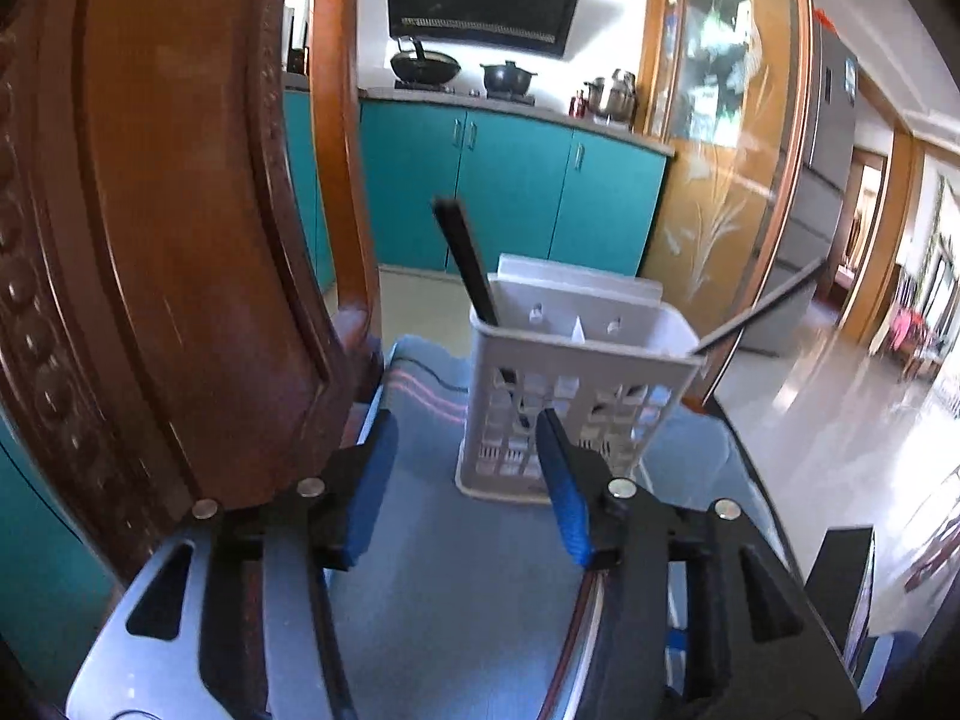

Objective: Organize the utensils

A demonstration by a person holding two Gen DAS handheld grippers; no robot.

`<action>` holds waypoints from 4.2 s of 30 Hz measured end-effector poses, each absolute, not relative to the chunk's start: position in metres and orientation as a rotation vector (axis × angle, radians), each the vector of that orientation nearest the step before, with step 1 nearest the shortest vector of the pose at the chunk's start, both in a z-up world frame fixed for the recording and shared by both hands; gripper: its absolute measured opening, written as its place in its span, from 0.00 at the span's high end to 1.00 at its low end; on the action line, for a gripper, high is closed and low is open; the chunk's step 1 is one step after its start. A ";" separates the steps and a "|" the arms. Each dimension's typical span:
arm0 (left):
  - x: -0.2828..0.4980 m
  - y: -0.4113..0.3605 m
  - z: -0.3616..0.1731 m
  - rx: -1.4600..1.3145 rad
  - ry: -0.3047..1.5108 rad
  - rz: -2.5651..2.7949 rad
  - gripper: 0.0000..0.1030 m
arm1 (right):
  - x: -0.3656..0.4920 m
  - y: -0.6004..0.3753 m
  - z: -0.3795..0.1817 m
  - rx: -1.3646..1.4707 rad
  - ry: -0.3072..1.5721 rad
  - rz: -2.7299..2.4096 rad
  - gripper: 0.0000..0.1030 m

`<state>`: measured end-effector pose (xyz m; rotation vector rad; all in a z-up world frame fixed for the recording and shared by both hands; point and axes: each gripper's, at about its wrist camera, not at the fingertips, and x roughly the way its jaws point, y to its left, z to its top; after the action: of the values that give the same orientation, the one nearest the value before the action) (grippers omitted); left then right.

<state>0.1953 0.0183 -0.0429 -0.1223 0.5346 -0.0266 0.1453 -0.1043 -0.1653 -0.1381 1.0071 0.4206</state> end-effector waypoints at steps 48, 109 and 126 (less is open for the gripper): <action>0.221 -0.003 -0.108 -0.013 0.865 -0.013 0.37 | 0.157 -0.138 -0.153 -0.048 0.929 0.340 0.99; 0.216 -0.048 -0.144 0.021 0.993 -0.185 0.34 | 0.171 -0.168 -0.160 0.019 0.992 0.221 0.76; 0.216 -0.056 -0.165 0.056 1.042 -0.165 0.33 | 0.170 -0.170 -0.159 0.021 0.987 0.216 0.73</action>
<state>0.2163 -0.0564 -0.1651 0.0560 1.0423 -0.1648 0.1703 -0.1702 -0.1588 0.0211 0.9868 0.2159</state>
